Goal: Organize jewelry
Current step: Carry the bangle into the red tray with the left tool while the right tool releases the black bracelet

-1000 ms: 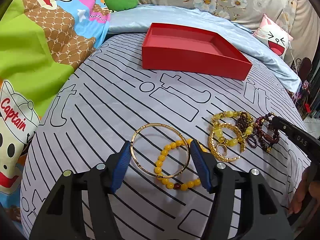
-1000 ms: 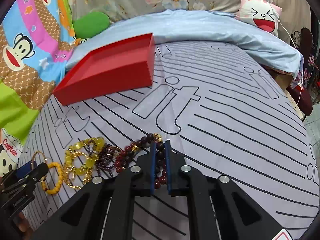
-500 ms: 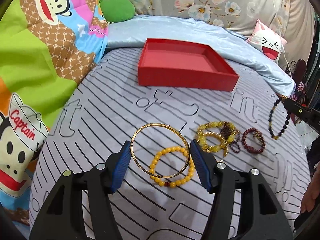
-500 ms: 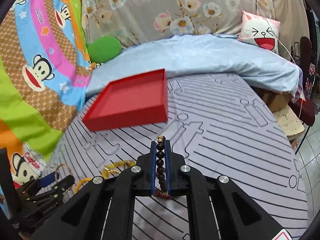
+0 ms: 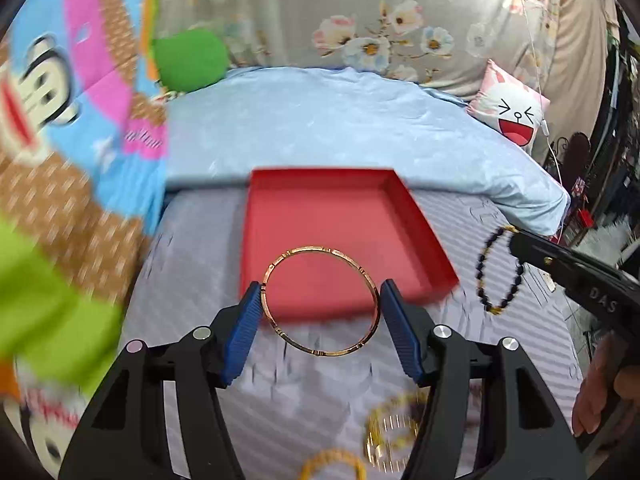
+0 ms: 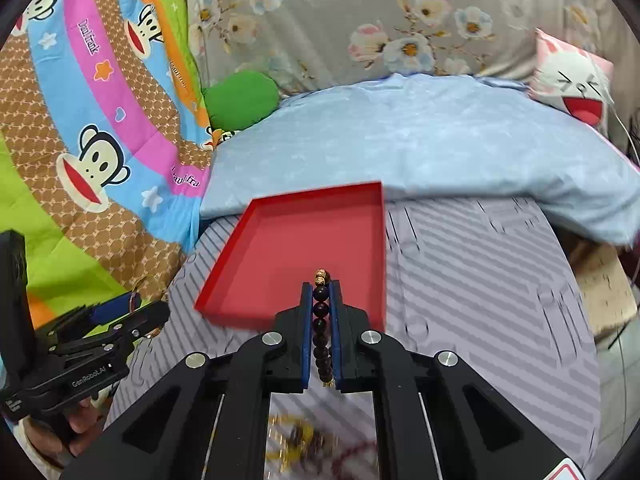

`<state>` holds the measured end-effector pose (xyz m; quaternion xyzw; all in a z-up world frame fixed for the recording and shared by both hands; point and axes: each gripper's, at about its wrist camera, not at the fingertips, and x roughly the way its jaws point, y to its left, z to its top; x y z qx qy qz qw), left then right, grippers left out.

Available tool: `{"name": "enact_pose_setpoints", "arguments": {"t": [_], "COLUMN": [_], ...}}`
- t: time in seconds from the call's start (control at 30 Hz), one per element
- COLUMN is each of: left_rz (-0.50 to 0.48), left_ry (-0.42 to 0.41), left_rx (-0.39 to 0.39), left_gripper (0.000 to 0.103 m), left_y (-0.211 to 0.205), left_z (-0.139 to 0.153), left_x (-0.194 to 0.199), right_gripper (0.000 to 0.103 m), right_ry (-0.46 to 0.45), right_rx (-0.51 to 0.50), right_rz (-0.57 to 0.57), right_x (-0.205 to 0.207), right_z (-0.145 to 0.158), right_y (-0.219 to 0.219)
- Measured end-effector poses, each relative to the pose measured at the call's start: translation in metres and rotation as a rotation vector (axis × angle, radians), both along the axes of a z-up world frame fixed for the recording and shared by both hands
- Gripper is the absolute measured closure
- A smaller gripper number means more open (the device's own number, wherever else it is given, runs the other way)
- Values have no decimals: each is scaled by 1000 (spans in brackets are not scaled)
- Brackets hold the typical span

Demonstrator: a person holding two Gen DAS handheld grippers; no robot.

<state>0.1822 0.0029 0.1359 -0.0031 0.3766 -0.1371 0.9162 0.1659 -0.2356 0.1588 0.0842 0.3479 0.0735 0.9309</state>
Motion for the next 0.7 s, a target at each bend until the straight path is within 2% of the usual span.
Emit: {"name": "enact_pose_setpoints", "arguments": {"t": [0.17, 0.3, 0.37, 0.47, 0.63, 0.7], "left_rz": [-63, -76, -85, -65, -54, -49], "left_ry": [106, 170, 203, 235, 296, 300], "left_rx": [-58, -55, -52, -19, 3, 26], "left_gripper": [46, 46, 46, 46, 46, 46], "left_y": [-10, -19, -22, -26, -28, -30], "left_z": [-15, -38, -51, -72, -101, -107], "left_x": [99, 162, 185, 212, 235, 238], "right_gripper": [95, 95, 95, 95, 95, 95], "right_ry": [70, 122, 167, 227, 292, 307], "right_rx": [43, 57, 69, 27, -95, -108], "right_rz": [91, 130, 147, 115, 47, 26], "right_x": [91, 151, 179, 212, 238, 242], "right_z": [-3, -20, -35, -61, -92, -98], "right_y": [9, 12, 13, 10, 3, -2]}}
